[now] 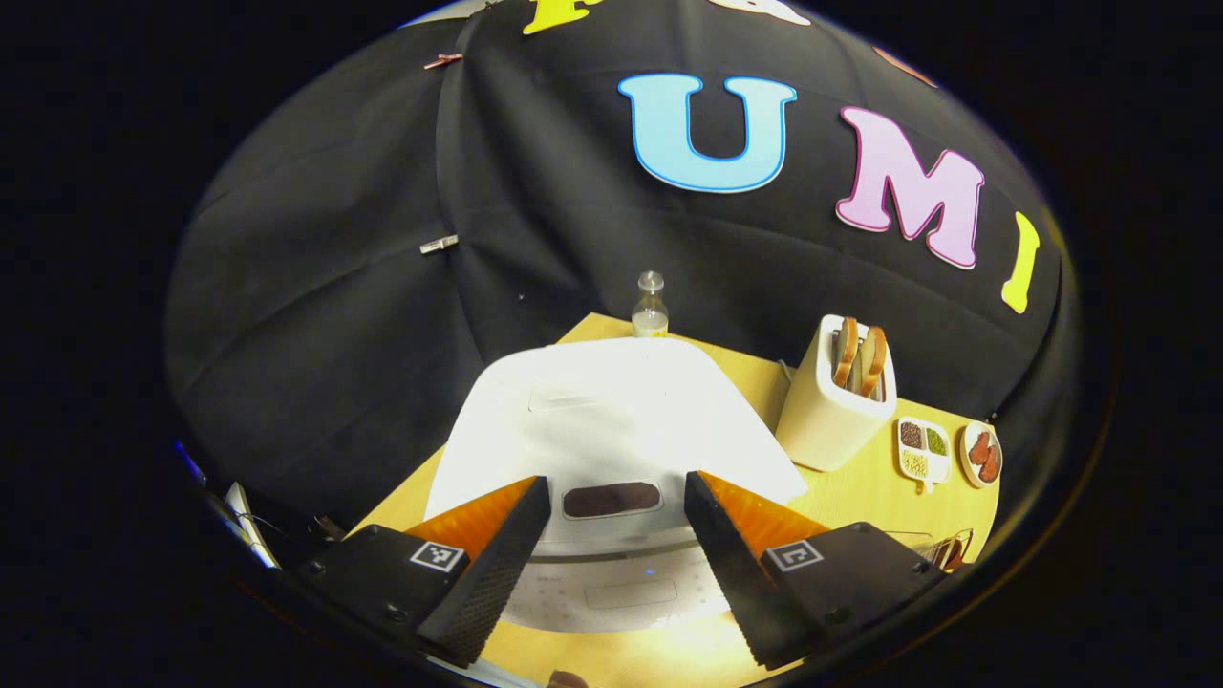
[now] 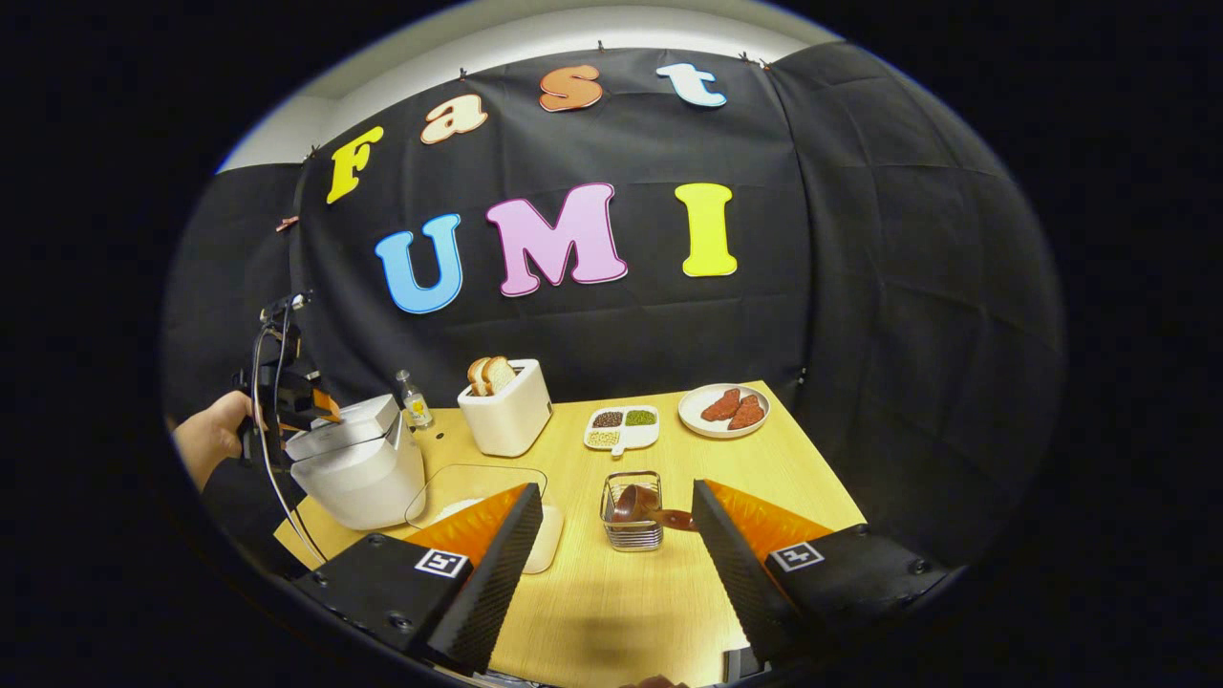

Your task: Close the left gripper, press the button to open the rice cooker; take a wooden spoon from the chopstick holder with the right hand, scoop a spoonful of rice and pour it into the rice cooker, then put the wooden spoon back into the chopstick holder.

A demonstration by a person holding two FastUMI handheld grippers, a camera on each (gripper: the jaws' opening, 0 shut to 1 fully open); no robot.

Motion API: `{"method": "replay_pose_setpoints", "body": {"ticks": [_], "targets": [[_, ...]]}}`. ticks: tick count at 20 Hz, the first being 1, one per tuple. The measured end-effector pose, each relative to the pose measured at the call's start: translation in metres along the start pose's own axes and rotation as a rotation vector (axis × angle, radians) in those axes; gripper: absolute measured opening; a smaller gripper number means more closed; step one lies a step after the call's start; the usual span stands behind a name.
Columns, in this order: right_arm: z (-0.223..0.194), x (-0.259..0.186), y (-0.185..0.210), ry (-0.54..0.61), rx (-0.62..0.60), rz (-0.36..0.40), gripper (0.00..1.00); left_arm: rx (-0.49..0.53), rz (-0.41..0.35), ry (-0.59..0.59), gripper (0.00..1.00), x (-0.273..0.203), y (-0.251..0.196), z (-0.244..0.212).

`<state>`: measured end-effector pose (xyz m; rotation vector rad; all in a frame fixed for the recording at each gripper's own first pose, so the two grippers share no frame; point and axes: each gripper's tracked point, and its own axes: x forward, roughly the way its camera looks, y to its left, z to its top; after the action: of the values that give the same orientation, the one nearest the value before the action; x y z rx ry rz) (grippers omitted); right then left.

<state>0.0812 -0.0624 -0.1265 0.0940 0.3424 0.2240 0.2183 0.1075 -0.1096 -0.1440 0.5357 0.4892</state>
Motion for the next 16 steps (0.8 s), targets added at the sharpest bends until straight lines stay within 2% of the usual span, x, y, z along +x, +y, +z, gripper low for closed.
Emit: {"method": "replay_pose_setpoints", "body": {"ticks": [4,6,13,16], "targets": [[-0.004,0.008,-0.014,0.018,-0.010,0.019,0.98,0.020,0.007,0.000,1.00,0.010,-0.006,-0.023],[-0.007,0.014,-0.019,0.033,-0.005,0.033,0.98,0.023,0.008,-0.031,0.98,0.010,-0.007,-0.023],[-0.016,0.038,-0.032,0.053,0.008,0.087,0.98,0.004,0.008,-0.017,1.00,0.015,-0.009,-0.020],[-0.011,0.045,-0.034,0.055,0.036,0.084,0.99,0.017,-0.003,-0.021,1.00,0.002,-0.012,-0.018]]}}
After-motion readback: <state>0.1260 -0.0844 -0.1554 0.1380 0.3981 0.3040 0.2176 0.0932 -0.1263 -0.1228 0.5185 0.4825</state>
